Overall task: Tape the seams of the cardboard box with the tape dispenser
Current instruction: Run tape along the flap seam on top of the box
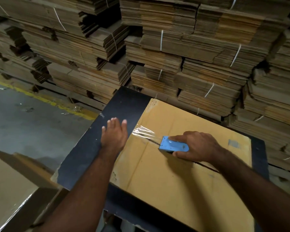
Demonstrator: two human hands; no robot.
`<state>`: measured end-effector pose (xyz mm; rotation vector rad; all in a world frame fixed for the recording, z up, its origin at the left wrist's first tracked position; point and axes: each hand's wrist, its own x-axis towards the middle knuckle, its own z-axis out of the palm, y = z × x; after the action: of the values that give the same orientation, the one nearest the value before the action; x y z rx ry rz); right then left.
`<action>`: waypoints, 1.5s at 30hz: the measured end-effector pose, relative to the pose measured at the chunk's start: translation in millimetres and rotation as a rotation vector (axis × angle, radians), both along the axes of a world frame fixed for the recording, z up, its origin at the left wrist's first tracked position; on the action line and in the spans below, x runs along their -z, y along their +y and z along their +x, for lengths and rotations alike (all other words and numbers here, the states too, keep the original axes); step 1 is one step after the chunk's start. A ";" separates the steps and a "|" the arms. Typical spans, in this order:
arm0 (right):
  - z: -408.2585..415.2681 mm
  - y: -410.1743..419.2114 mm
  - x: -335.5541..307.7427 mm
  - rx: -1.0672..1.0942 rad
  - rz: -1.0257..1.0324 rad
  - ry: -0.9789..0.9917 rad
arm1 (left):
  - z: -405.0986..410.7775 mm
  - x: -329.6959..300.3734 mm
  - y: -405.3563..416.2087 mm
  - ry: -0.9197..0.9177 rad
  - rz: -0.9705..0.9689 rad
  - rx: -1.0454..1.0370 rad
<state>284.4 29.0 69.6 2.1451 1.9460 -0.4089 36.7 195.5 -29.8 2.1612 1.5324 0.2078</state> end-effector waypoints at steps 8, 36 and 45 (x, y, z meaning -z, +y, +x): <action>-1.4 -1.4 6.1 0.016 0.030 -0.014 | 52.1 -31.8 -44.6 -0.091 0.115 0.480; -33.9 64.5 -9.1 -0.100 0.059 0.032 | -26.8 0.9 25.4 0.296 0.326 0.362; 11.6 10.3 -5.1 -0.044 0.015 -0.064 | -30.2 -1.7 23.3 0.367 0.372 0.409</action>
<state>296.0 39.3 74.7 2.0938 1.9633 -0.3154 6.5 218.8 -28.2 2.8848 1.2597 -0.0509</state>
